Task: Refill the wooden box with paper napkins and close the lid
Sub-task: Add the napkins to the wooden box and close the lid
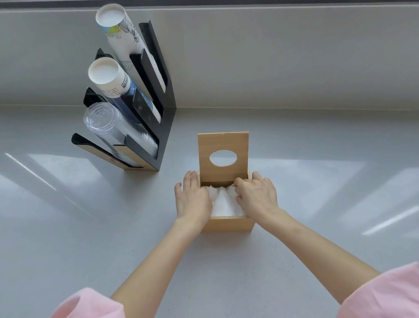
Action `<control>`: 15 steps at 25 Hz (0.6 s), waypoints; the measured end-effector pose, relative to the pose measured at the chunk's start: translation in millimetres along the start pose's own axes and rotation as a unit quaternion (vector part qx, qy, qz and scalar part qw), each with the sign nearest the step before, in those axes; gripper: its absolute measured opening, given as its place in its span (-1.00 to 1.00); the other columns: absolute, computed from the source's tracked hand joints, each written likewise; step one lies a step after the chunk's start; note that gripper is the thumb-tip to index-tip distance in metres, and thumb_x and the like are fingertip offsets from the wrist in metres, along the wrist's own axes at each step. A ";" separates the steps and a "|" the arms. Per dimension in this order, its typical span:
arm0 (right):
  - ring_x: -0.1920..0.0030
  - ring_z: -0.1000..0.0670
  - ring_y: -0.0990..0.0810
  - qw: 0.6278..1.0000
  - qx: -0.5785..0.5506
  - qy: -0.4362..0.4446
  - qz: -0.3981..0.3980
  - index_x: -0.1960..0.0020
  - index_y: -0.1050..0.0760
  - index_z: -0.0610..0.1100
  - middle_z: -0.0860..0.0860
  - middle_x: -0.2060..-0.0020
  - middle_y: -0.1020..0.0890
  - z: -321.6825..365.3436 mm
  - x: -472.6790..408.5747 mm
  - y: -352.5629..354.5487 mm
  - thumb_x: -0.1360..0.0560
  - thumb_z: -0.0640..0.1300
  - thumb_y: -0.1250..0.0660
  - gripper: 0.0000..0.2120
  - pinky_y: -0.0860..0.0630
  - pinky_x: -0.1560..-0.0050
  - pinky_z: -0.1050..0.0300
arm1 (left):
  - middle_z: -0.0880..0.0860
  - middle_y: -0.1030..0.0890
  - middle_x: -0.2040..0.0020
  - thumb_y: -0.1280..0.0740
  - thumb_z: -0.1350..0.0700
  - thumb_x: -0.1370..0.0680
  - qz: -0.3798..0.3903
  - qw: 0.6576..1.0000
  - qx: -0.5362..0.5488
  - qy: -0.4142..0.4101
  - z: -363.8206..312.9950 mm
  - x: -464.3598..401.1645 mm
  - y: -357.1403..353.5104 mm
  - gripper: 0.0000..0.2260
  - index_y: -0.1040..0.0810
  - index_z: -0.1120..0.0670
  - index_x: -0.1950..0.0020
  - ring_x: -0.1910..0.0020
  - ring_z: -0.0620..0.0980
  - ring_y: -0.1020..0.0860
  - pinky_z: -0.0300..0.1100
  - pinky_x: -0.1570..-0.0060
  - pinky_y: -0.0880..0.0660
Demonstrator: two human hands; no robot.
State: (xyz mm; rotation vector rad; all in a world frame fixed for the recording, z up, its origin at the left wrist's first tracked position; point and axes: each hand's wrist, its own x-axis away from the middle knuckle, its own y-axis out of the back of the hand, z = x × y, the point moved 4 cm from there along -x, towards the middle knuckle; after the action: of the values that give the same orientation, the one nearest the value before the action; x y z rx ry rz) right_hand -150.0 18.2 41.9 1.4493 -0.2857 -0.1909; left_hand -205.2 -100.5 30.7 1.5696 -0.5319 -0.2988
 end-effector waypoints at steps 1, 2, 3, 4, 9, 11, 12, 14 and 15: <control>-0.14 -0.11 -0.39 1.000 0.010 0.002 0.007 -0.15 -0.44 -0.15 -0.04 -0.03 -0.63 -0.3 -0.8 -1.2 -0.49 -0.30 -0.13 -0.73 -0.14 0.14 0.13 | 0.18 -0.06 -0.51 -0.16 0.13 -0.54 0.011 1.000 -0.019 -0.001 -0.3 -1.4 -0.1 -0.75 -0.53 0.14 -0.15 -0.51 0.08 0.05 -0.01 -0.38 -0.08; -0.15 -0.11 -0.39 1.000 0.015 0.006 0.013 -0.15 -0.44 -0.15 -0.04 -0.04 -0.62 0.3 -0.8 -1.2 -0.49 -0.30 -0.13 -0.73 -0.14 0.14 0.13 | 0.20 -0.04 -0.52 -0.17 0.13 -0.54 0.021 0.999 -0.038 -0.003 -0.3 -1.8 -0.1 -0.74 -0.52 0.14 -0.17 -0.51 0.10 0.07 0.00 -0.39 -0.08; -0.14 -0.11 -0.38 1.000 0.015 0.009 0.020 -0.14 -0.44 -0.15 -0.03 -0.05 -0.62 1.0 0.2 -0.8 -0.50 -0.29 -0.13 -0.74 -0.14 0.13 0.13 | 0.21 -0.02 -0.52 -0.17 0.12 -0.54 0.035 0.998 -0.053 -0.004 -0.4 -0.5 0.3 -0.73 -0.50 0.14 -0.19 -0.51 0.13 0.08 0.01 -0.39 -0.07; -0.14 -0.12 -0.38 1.000 0.011 0.012 0.024 -0.12 -0.43 -0.14 -0.03 -0.05 -0.61 0.8 1.6 0.9 -0.50 -0.27 -0.13 -0.77 -0.15 0.12 0.13 | 0.22 0.00 -0.52 -0.18 0.10 -0.54 0.043 0.998 -0.055 0.001 -0.1 2.8 4.5 -0.72 -0.47 0.13 -0.22 -0.51 0.15 0.08 0.01 -0.40 -0.06; -0.20 -0.07 -0.39 0.998 -0.014 0.043 -0.045 -0.21 -0.42 -0.10 0.01 -0.09 -0.58 -8.9 12.7 27.1 -0.54 -0.20 -0.13 -0.73 -0.25 -0.10 0.10 | 0.11 -0.51 -0.21 -0.35 0.06 -0.45 -0.167 0.983 -0.046 -0.056 -0.4 13.2 38.0 -0.81 -0.59 0.09 -0.02 -0.21 0.07 -0.46 -0.09 -0.15 -0.36; -0.19 -0.05 -0.43 0.996 0.001 0.088 -0.025 -0.22 -0.43 -0.09 0.02 -0.09 -0.59 -5.6 13.5 31.6 -0.53 -0.19 -0.15 -0.72 -0.23 -0.15 0.10 | 0.05 -0.53 -0.19 -0.22 0.08 -0.54 -0.064 0.991 0.018 -0.120 -5.6 10.6 37.8 -0.75 -0.52 0.09 -0.17 -0.17 0.06 -0.48 -0.15 -0.18 -0.28; -0.18 -0.05 -0.45 0.994 0.023 0.111 0.006 -0.22 -0.43 -0.08 0.02 -0.10 -0.60 -0.6 12.4 29.6 -0.53 -0.17 -0.18 -0.72 -0.23 -0.17 0.10 | 0.04 -0.52 -0.23 -0.18 0.07 -0.56 0.031 0.990 0.019 -0.137 -9.4 8.2 29.9 -0.71 -0.47 0.09 -0.25 -0.20 0.07 -0.46 -0.16 -0.20 -0.25; -0.19 -0.05 -0.47 0.986 0.077 0.132 0.066 -0.23 -0.44 -0.07 0.02 -0.11 -0.60 8.0 8.1 19.7 -0.50 -0.15 -0.23 -0.69 -0.24 -0.17 0.08 | 0.06 -0.55 -0.20 -0.20 0.04 -0.55 0.108 0.979 -0.030 -0.168 -17.6 3.2 22.3 -0.69 -0.47 0.09 -0.26 -0.19 0.08 -0.47 -0.18 -0.19 -0.27; -0.19 -0.04 -0.47 0.983 0.098 0.129 0.084 -0.23 -0.45 -0.06 0.01 -0.12 -0.60 9.6 4.8 14.9 -0.48 -0.15 -0.24 -0.68 -0.24 -0.16 0.08 | 0.07 -0.58 -0.15 -0.22 0.04 -0.53 0.117 0.974 -0.061 -0.186 -19.2 0.4 18.7 -0.70 -0.51 0.11 -0.21 -0.15 0.08 -0.49 -0.18 -0.19 -0.27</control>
State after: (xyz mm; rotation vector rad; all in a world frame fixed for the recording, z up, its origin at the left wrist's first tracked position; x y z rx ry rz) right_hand -149.1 9.3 58.0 1.6160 -0.2174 0.1661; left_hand -198.1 -84.1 50.8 1.3211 -0.9647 -0.4398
